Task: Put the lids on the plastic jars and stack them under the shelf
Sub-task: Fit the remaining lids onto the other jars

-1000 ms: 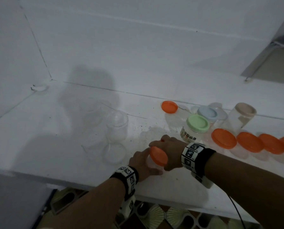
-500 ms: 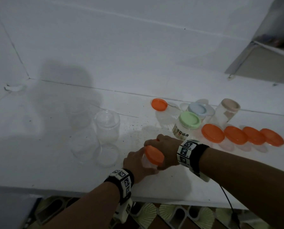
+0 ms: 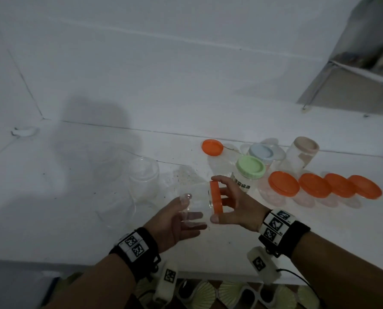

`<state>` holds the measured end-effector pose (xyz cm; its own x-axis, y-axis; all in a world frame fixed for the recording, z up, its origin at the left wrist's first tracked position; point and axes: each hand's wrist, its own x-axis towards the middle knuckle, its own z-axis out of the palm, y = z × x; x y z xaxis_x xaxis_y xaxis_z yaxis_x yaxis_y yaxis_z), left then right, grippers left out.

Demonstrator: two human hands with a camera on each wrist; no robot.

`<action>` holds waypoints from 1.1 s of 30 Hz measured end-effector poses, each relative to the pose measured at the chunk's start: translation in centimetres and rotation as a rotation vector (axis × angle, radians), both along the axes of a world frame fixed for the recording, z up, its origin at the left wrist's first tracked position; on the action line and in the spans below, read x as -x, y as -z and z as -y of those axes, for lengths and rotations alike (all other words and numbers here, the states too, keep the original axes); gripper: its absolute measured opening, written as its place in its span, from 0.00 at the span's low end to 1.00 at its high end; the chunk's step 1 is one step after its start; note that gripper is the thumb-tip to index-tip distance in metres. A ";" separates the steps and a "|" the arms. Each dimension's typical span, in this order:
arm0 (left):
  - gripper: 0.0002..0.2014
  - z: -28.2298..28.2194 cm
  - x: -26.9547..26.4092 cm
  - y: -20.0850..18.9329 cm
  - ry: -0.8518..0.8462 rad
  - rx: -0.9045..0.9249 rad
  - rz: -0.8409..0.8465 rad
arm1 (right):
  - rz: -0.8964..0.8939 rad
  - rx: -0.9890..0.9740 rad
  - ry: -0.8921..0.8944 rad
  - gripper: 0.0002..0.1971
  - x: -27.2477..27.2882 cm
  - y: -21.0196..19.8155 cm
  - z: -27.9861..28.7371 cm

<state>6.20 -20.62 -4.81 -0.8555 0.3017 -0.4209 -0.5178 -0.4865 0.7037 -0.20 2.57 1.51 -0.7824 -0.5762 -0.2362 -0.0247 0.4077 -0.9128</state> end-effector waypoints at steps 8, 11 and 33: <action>0.35 0.0 1.1 -2.3 -0.022 0.109 -0.030 | 0.091 0.184 0.138 0.36 -0.4 -0.9 0.4; 0.31 0.1 1.0 -2.8 0.003 0.169 -0.138 | 0.130 0.230 0.197 0.31 -0.6 -0.8 0.6; 0.41 -1.3 0.8 -1.3 0.046 0.069 -0.143 | 0.274 -0.049 0.356 0.34 -2.1 -1.4 -0.1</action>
